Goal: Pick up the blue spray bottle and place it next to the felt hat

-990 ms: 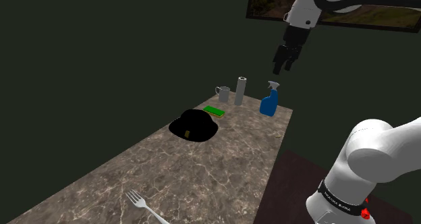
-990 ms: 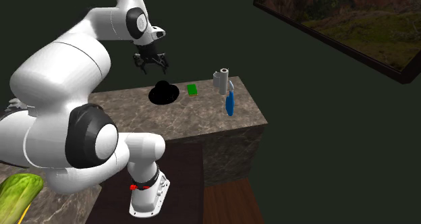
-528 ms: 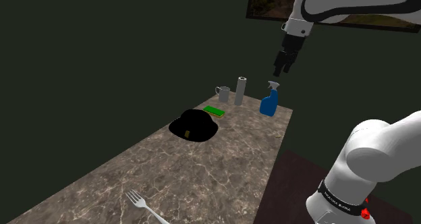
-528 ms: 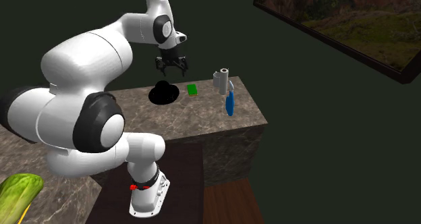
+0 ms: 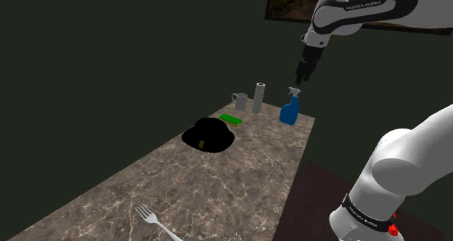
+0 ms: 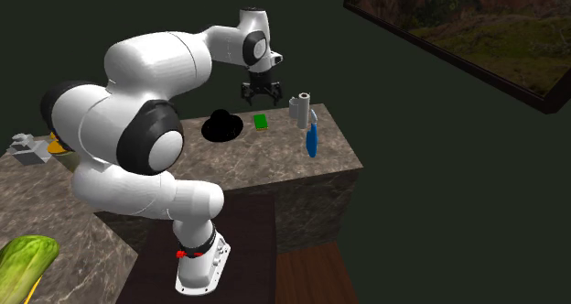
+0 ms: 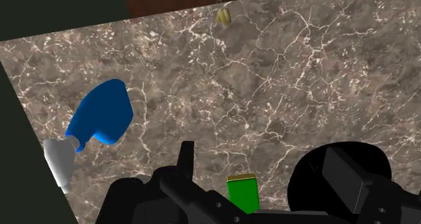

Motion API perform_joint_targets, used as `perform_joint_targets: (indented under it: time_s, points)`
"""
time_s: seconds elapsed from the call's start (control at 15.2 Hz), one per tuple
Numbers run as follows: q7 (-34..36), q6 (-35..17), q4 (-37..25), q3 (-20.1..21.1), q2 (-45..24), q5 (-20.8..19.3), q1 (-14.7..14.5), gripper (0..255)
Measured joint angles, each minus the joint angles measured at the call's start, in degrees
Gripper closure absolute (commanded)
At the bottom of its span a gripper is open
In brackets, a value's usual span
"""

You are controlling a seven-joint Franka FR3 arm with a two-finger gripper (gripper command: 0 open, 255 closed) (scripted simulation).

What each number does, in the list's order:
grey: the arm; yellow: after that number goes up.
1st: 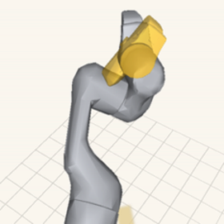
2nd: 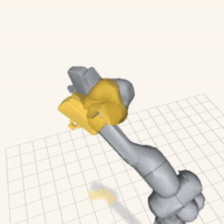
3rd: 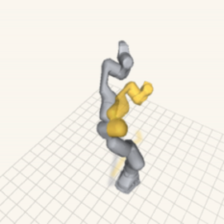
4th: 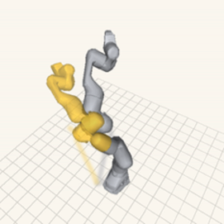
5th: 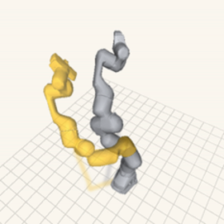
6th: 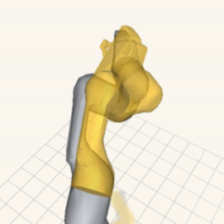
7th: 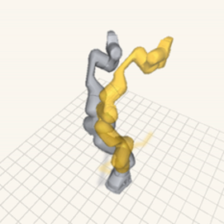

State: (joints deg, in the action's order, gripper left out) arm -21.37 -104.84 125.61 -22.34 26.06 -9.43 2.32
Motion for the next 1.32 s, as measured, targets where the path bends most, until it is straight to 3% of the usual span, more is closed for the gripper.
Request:
perform_joint_targets:
  time_s: [0.4, 0.66, 0.92, 1.32]
  points:
    - [-9.59, -3.31, -7.19, -7.13, -11.79, 2.90, -0.14, 0]
    - [-16.75, -4.84, -13.03, -11.22, -20.85, 7.08, 0.42, 0]
    - [-24.68, -4.53, -21.27, -14.02, -31.64, 13.28, 2.74, 0]
    - [-33.15, -2.77, -32.94, -14.26, -45.34, 21.12, 8.84, 0]
